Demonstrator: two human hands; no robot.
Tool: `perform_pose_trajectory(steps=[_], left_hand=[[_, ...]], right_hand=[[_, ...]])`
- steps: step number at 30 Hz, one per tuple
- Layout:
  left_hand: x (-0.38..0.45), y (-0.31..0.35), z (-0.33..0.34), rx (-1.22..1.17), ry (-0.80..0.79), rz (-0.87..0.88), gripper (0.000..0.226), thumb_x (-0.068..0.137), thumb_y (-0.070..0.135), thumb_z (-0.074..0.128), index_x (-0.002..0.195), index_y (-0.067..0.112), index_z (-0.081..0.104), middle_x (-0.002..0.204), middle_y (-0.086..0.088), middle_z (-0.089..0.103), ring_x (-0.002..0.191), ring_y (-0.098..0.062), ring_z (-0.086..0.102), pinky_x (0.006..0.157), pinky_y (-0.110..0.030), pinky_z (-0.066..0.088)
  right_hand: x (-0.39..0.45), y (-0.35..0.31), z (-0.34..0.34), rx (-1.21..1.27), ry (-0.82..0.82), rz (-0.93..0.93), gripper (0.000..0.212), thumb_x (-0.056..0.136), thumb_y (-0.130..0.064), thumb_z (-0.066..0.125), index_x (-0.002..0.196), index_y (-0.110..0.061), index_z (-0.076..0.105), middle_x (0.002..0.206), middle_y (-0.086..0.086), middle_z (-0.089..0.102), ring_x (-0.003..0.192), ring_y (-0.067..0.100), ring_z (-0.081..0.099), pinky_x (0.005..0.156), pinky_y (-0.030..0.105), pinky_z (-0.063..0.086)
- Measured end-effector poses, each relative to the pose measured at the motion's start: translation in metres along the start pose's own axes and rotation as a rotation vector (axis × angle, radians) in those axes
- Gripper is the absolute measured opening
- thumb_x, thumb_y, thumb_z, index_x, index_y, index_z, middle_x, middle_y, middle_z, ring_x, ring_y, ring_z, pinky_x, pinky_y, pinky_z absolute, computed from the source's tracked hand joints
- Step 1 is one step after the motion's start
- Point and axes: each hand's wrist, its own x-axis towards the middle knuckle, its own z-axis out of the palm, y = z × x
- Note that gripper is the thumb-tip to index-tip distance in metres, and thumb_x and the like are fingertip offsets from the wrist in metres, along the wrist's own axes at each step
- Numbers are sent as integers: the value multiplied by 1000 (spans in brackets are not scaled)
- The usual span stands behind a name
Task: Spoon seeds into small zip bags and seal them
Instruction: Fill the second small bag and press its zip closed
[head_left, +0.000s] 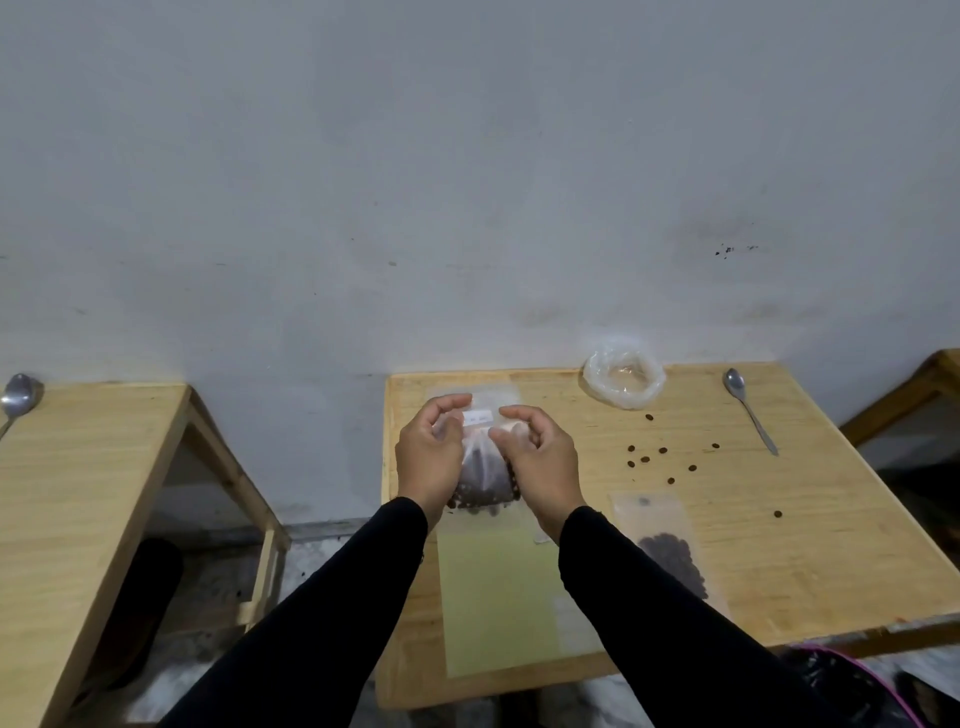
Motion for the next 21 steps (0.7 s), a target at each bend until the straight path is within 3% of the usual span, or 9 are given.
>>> perform_pose_trajectory(steps=[4,7,9,14,18,21], left_hand=[[19,-8,4,7,2,-45,23,95,11,51,98,28,66,104,3,66,64,-7,54,54,-17,47],[29,-22,8,67,-17,-60,17,89,16,60,102,26,66,106,11,64,88,-6,60,75,-19,51],[35,-31,11,123,-21,-100,19,85,19,65,103,28,65,105,14,64,97,-8,58,78,-18,47],[57,-52,17,305,-47,-126,30,85,20,67,114,29,64,109,11,65,96,-7,62,82,-19,49],[75,-64,27,357,4,-182,31,86,16,65,116,25,64,107,5,65,92,-5,58,68,0,41],[84,-76,32,422,4,-191,32,85,16,65,116,21,65,110,-3,66,96,-9,59,78,-7,40]], right_hand=[[6,15,-7,-64,-48,0,24,80,-13,69,97,-30,66,88,-14,63,78,5,56,70,15,47],[22,22,-8,-82,6,32,20,79,-15,70,94,-29,68,91,-8,67,87,14,62,75,22,52],[38,28,-6,-73,49,87,19,80,-16,70,95,-28,68,89,-6,66,87,15,61,75,23,53],[78,47,-2,-197,49,127,22,82,-19,70,104,-23,68,88,-2,64,86,14,61,81,26,52],[99,63,5,-234,54,176,22,82,-19,70,103,-22,68,85,-3,62,79,11,59,75,23,50],[110,74,9,-288,47,196,24,81,-19,69,105,-21,68,91,-2,64,85,13,60,80,26,51]])
